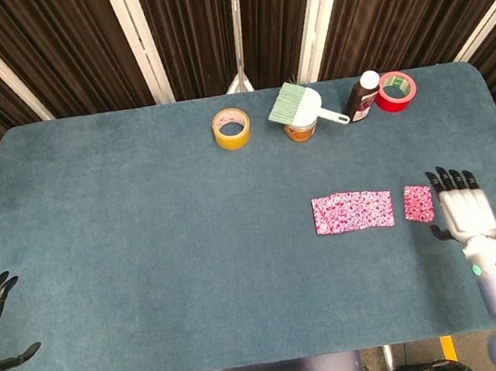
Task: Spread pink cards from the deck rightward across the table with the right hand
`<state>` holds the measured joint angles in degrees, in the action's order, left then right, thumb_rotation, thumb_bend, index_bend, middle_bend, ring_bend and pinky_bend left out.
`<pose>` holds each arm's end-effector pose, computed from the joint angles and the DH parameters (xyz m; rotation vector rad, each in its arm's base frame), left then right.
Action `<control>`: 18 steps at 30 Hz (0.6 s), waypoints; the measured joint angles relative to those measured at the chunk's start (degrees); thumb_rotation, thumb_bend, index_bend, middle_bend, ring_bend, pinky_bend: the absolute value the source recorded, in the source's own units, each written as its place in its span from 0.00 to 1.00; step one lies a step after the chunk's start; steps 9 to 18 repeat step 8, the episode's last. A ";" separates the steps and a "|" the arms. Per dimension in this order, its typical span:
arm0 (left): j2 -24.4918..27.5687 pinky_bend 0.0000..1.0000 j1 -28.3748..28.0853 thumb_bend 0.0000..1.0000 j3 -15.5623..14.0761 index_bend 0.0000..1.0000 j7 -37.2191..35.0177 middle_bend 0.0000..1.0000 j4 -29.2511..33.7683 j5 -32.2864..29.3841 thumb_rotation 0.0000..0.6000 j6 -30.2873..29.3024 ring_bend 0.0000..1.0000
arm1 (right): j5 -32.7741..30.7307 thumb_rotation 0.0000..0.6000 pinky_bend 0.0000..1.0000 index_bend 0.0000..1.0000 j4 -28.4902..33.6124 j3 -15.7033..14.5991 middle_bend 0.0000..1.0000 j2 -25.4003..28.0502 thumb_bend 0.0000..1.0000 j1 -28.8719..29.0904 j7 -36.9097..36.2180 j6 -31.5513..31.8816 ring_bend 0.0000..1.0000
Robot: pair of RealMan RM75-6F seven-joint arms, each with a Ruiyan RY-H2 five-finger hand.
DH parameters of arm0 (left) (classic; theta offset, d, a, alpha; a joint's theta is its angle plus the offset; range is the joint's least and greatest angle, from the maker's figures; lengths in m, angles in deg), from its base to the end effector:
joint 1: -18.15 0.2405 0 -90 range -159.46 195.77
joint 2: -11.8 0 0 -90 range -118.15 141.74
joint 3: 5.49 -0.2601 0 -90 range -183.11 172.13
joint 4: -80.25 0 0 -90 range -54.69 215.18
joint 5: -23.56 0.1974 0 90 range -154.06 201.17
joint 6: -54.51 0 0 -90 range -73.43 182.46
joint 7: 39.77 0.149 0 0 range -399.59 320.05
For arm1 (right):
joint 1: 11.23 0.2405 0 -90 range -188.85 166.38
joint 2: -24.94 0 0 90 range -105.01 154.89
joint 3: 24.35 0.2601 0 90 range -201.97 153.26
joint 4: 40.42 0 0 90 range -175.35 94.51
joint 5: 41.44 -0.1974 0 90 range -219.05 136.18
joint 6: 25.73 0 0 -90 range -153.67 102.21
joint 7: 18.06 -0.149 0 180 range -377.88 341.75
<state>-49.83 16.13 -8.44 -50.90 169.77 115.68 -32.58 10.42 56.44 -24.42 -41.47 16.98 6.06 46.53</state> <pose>-0.3214 0.1494 0.1754 -1.4411 -1.0310 -0.9495 -0.2930 -0.2835 0.1372 1.4481 -0.9309 0.5181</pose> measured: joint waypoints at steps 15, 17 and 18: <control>-1.45 0.00 0.61 0.00 0.60 0.00 2.20 0.00 -0.82 -0.59 1.00 -1.15 0.00 | 24.12 1.00 0.00 0.00 1.16 -7.83 0.00 2.08 0.30 -15.35 -12.92 21.24 0.00; -1.45 0.00 0.61 0.00 0.60 0.00 2.20 0.00 -0.82 -0.59 1.00 -1.15 0.00 | 24.12 1.00 0.00 0.00 1.16 -7.83 0.00 2.08 0.30 -15.35 -12.92 21.24 0.00; -1.45 0.00 0.61 0.00 0.60 0.00 2.20 0.00 -0.82 -0.59 1.00 -1.15 0.00 | 24.12 1.00 0.00 0.00 1.16 -7.83 0.00 2.08 0.30 -15.35 -12.92 21.24 0.00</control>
